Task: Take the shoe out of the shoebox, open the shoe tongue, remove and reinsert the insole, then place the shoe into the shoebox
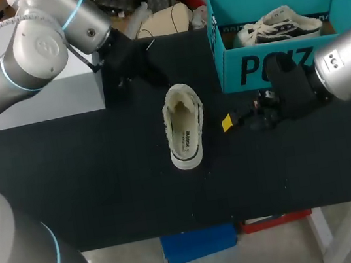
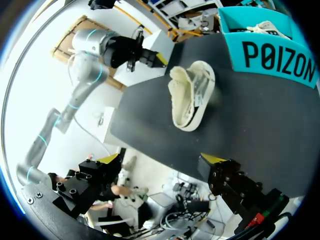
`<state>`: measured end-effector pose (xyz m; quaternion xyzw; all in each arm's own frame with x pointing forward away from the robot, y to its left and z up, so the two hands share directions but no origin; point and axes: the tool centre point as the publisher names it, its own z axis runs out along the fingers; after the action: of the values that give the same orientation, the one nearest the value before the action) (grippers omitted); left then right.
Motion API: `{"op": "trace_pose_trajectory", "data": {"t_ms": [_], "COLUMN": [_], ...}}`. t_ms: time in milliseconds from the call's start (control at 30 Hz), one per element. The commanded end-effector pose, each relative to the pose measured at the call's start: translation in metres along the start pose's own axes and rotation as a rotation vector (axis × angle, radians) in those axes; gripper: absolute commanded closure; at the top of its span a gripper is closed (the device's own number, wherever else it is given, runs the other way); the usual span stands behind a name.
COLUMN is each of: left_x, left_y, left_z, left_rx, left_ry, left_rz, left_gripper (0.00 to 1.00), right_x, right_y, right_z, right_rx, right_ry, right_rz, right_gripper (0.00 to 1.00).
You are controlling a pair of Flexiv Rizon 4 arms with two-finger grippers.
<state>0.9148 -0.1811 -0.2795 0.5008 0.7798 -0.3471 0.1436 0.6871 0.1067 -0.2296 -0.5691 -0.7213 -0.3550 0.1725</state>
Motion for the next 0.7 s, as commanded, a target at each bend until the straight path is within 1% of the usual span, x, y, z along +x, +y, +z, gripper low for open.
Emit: {"op": "trace_pose_trajectory", "data": {"t_ms": [33,67,133,267,367,500,700], "left_x": [0.001,-0.002,-0.007,-0.016,-0.017,-0.015,-0.003], "left_y": [0.008,0.012,0.018,0.028,0.032,0.037,0.04], "left_z": [0.002,0.002,0.002,0.007,0.013,0.02,0.032], "left_rx": [-0.154,-0.151,-0.182,-0.191,-0.198,-0.191,-0.178], "left_ry": [-0.126,-0.126,-0.109,-0.09,-0.066,-0.055,-0.021], "left_rz": [-0.078,-0.081,-0.076,-0.073,-0.062,-0.067,-0.074], "left_gripper": [1.0,1.0,1.0,1.0,1.0,1.0,1.0], "right_x": [0.0,0.0,0.0,0.0,0.0,0.0,0.0], "right_y": [0.0,0.0,0.0,0.0,0.0,0.0,0.0], "right_z": [0.0,0.0,0.0,0.0,0.0,0.0,0.0], "right_rx": [0.002,0.002,0.002,0.002,0.002,0.002,0.002], "right_ry": [-0.001,-0.001,-0.001,-0.001,-0.001,-0.001,-0.001], "right_rz": [0.0,0.0,0.0,0.0,0.0,0.0,0.0], "right_gripper": [0.0,0.0,0.0,0.0,0.0,0.0,0.0]}}
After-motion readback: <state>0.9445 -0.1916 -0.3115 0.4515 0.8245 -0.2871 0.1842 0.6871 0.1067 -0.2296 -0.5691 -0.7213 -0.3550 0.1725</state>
